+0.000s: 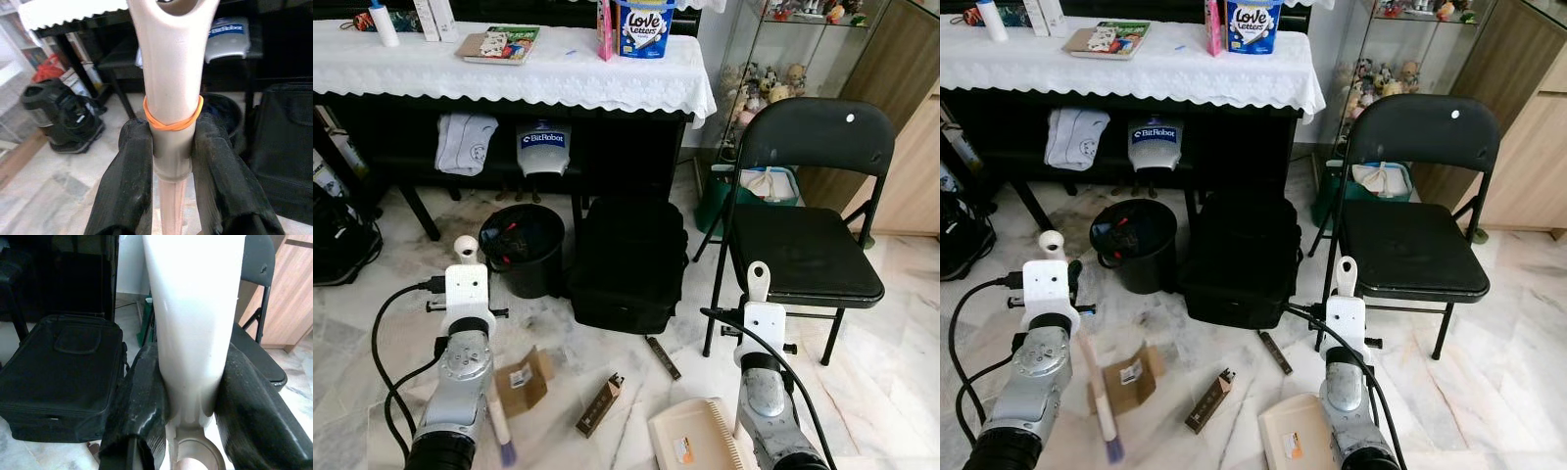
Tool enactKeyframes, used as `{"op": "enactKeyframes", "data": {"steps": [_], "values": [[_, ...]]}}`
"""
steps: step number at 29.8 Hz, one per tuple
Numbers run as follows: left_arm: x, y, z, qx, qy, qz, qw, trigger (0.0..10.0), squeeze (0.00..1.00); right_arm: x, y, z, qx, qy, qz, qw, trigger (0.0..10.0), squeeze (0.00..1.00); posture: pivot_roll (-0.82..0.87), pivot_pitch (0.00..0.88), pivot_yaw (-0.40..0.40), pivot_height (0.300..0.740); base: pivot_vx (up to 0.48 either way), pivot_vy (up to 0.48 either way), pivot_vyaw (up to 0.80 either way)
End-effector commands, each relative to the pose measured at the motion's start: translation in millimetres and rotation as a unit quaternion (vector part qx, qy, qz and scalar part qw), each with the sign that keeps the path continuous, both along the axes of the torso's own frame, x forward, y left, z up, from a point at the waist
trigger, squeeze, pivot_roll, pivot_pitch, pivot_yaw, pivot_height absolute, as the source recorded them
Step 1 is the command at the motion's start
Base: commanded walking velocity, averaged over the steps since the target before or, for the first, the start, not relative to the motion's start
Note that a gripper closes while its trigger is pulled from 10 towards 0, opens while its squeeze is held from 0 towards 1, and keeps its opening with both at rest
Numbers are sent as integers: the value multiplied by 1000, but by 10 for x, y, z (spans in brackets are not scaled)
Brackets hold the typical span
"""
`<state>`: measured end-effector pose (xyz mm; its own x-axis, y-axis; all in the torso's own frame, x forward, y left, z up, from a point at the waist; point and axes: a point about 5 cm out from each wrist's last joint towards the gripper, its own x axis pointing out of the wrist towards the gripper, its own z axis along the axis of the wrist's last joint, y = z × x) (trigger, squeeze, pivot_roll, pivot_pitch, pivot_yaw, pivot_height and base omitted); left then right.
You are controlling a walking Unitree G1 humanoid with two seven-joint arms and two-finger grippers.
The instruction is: Sweep floor
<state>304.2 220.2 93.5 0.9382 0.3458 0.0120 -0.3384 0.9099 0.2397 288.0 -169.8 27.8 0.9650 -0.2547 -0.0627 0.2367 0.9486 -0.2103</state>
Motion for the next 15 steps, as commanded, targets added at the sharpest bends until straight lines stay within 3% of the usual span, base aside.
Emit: {"op": "enactKeyframes", "data": {"steps": [1, 6, 11, 13, 14, 15], "values": [[-17, 97, 8, 29, 3, 31, 999, 10000, 0, -10, 3, -20, 1, 6, -1, 1000, 10000, 0, 80, 104, -33, 740, 0, 0, 0], [-52, 227, 33, 65, 2, 81, 995, 10000, 0, -8, 4, -21, 1, 7, -1, 1000, 10000, 0, 80, 105, -34, 740, 0, 0, 0], [-73, 275, 175, 68, -50, 104, 991, 10000, 0, -8, 2, -18, 1, 6, -1, 1000, 10000, 0, 78, 107, -35, 740, 0, 0, 0], [-94, 300, 529, 55, -159, 114, 979, 10000, 0, -9, -4, -16, 0, 4, -2, 1000, 10000, 0, 79, 106, -35, 740, 0, 0, 0], [-94, 300, 529, 55, -159, 114, 979, 10000, 0, -9, -4, -16, 0, 4, -2, 1000, 10000, 0, 79, 106, -35, 740, 0, 0, 0], [-98, 297, 670, 40, -201, 108, 973, 10000, 0, -9, -3, -15, 0, 4, -2, 1000, 10000, 0, 81, 104, -36, 740, 0, 0, 0]]}}
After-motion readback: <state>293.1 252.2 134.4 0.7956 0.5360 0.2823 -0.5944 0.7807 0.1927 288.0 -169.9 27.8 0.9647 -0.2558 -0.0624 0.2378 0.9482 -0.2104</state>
